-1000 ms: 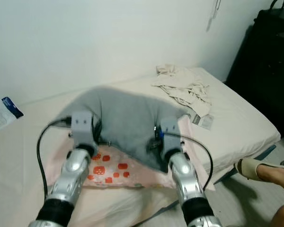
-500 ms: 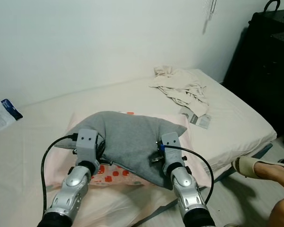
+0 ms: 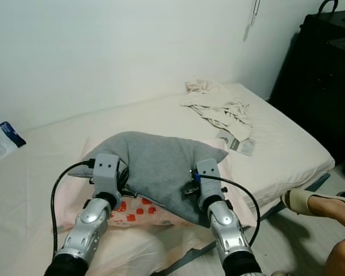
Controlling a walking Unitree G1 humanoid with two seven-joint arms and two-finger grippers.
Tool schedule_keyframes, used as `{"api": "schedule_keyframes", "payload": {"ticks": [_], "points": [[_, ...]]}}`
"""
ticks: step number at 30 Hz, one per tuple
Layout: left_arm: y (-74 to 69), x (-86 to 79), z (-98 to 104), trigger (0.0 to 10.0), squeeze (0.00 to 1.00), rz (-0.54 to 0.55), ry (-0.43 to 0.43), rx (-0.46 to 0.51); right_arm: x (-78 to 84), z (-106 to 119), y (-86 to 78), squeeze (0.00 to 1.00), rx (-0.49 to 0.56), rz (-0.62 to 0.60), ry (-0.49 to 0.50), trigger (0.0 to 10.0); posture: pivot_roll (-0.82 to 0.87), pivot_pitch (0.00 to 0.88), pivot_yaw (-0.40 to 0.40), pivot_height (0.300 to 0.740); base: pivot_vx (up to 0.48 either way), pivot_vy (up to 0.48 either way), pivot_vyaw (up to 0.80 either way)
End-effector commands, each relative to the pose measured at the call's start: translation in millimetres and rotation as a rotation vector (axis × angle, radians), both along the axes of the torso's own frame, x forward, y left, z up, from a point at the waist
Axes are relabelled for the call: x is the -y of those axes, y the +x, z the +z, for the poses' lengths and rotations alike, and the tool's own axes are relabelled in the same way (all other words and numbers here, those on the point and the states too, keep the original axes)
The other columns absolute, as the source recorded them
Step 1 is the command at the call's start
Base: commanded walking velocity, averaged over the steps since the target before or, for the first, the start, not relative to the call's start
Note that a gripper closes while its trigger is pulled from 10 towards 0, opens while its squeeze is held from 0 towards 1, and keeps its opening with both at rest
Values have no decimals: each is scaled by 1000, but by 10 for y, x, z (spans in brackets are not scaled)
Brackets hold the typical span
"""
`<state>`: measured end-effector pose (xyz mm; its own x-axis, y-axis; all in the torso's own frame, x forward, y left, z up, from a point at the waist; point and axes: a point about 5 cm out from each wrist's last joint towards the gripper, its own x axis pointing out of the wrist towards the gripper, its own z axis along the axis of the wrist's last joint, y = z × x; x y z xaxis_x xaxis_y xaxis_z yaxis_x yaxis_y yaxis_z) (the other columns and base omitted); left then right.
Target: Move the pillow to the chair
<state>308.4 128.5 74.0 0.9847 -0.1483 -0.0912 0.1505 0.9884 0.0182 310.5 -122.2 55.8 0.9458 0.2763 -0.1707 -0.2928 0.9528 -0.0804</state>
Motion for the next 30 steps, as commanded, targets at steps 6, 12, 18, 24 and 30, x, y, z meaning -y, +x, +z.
{"api": "schedule_keyframes", "payload": {"ticks": [6,12,18,24,30], "points": [[24,93,40,10000,0,-39,69,34,-182,97,12,0,57,99,25,10000,22,52,14,740,0,0,-600],[43,58,57,10000,0,-24,78,37,-145,75,25,0,39,77,17,10000,22,57,13,740,0,0,-800],[49,47,49,10000,0,-5,93,20,-139,60,22,0,32,80,11,10000,22,61,8,740,0,0,-800],[40,56,46,10000,0,6,98,21,-129,69,30,0,31,78,17,10000,22,69,4,740,0,0,-800],[53,39,52,10000,0,18,103,20,-114,71,47,0,36,65,-10,10000,24,71,4,740,0,0,-800]]}}
